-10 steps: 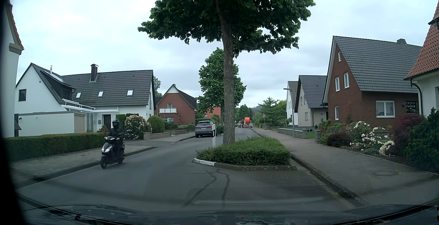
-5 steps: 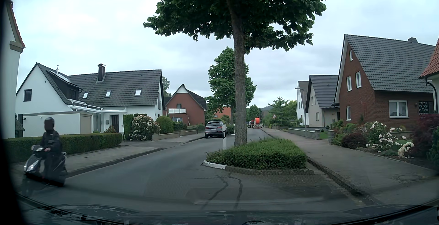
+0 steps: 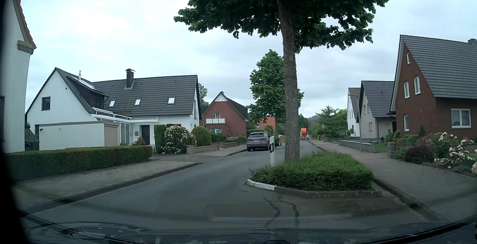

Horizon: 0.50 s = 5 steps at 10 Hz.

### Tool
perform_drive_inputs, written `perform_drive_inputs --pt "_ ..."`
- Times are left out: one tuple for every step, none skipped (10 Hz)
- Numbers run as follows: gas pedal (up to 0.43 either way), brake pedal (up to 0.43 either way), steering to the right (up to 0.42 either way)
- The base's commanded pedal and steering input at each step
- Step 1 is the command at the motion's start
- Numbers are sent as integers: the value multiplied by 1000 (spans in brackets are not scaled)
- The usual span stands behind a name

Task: Follow the waypoints while adhering to traffic rules and regulations

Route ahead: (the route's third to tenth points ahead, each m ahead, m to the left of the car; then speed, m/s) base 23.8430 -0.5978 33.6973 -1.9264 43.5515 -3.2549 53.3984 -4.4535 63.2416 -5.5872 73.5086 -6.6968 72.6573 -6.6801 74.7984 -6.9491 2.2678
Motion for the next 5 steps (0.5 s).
perform_drive_inputs --pt "311 0 -409" --pt "311 0 -409" --pt "311 0 -407" --pt "311 0 -398" --pt "311 0 -379"
